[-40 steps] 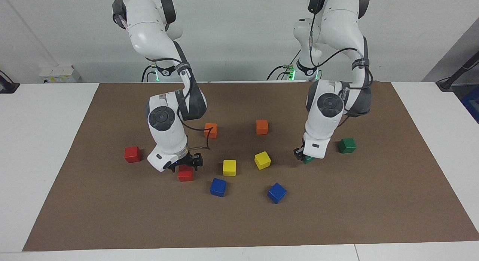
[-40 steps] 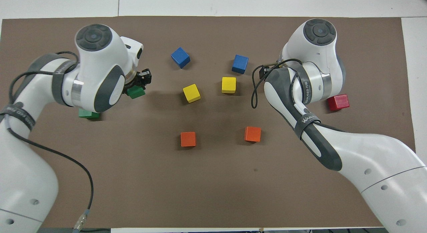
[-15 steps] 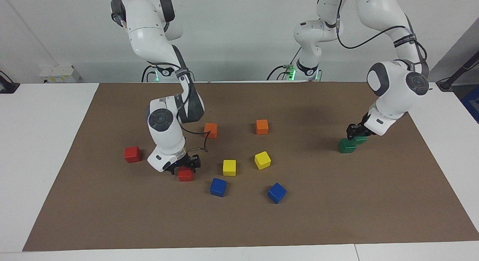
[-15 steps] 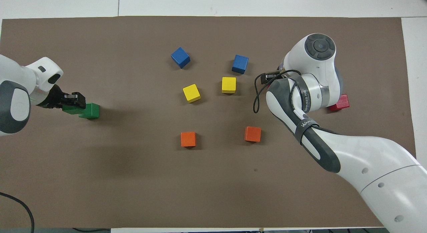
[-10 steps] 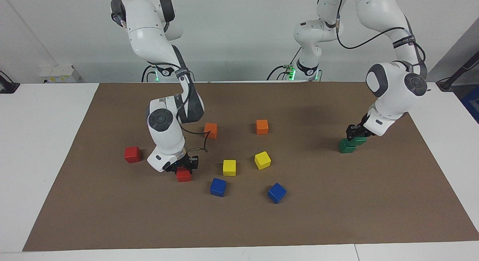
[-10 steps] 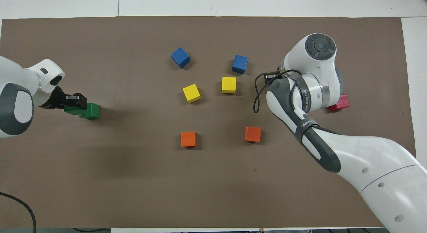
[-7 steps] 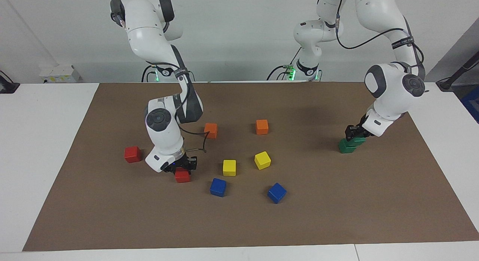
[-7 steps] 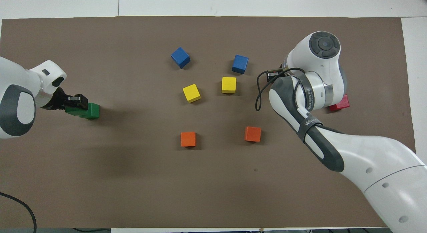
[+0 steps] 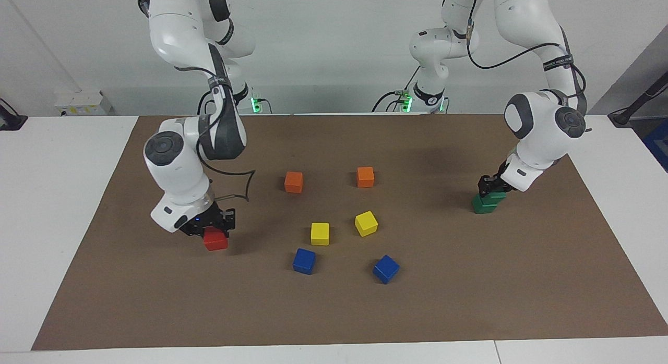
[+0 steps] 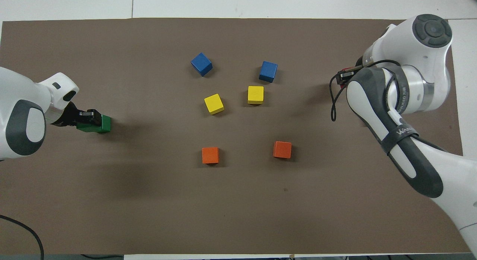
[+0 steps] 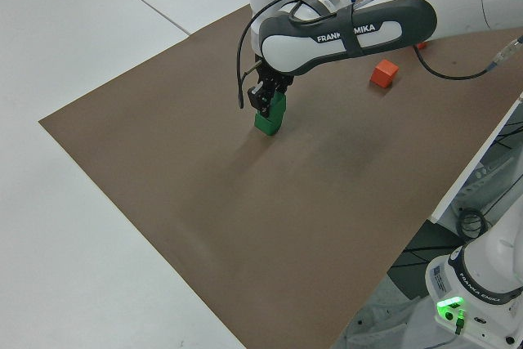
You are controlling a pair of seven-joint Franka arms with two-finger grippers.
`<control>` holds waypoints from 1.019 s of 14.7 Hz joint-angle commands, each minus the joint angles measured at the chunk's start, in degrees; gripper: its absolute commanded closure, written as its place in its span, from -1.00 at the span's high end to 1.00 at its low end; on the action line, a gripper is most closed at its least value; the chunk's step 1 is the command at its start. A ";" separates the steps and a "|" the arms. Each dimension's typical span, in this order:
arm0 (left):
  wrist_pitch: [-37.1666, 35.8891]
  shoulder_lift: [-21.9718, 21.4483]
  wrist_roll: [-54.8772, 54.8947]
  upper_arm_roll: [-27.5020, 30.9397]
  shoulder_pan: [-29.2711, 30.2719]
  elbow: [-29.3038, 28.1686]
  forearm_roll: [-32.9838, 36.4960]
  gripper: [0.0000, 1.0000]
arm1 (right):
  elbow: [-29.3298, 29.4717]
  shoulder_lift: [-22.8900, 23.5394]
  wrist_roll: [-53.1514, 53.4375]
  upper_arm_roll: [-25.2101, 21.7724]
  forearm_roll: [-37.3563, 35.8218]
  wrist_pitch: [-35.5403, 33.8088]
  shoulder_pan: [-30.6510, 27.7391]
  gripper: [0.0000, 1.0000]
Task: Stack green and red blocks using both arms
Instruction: 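Lower green beside green with the left gripper while the right gripper carries red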
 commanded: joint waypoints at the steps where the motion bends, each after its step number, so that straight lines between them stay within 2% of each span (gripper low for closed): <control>1: 1.59 -2.24 1.16 0.05 0.06 -3.02 -1.01 -1.00 | -7.44 -6.13 -3.51 0.44 -0.48 -0.10 -1.19 -1.00; 3: 1.68 -2.24 1.16 0.05 0.06 -3.02 -1.01 -1.00 | -12.11 -9.57 -3.60 0.44 -0.48 1.13 -2.06 -1.00; 4: 1.68 -2.24 1.16 0.05 -0.02 -3.11 -1.01 -0.69 | -13.61 -10.71 -3.86 0.44 -0.48 1.13 -2.77 -1.00; 6: 1.85 -2.32 0.46 0.05 -0.29 -3.46 -1.01 0.99 | -17.47 -13.44 -6.22 0.53 -0.48 2.35 -4.70 -1.00; 8: 1.85 -2.33 -0.50 0.05 -0.46 -3.46 -1.01 1.00 | -21.34 -15.55 -8.95 0.53 -0.40 4.73 -7.16 -1.00; 10: 1.85 -2.33 -0.51 0.05 -0.46 -3.46 -1.01 1.00 | -22.84 -16.35 -10.54 0.53 -0.31 5.09 -9.27 -1.00; 15: 0.89 -2.15 -0.33 0.14 -0.29 -1.97 -1.01 1.00 | -26.19 -17.49 -10.81 0.53 -0.31 7.72 -10.42 -1.00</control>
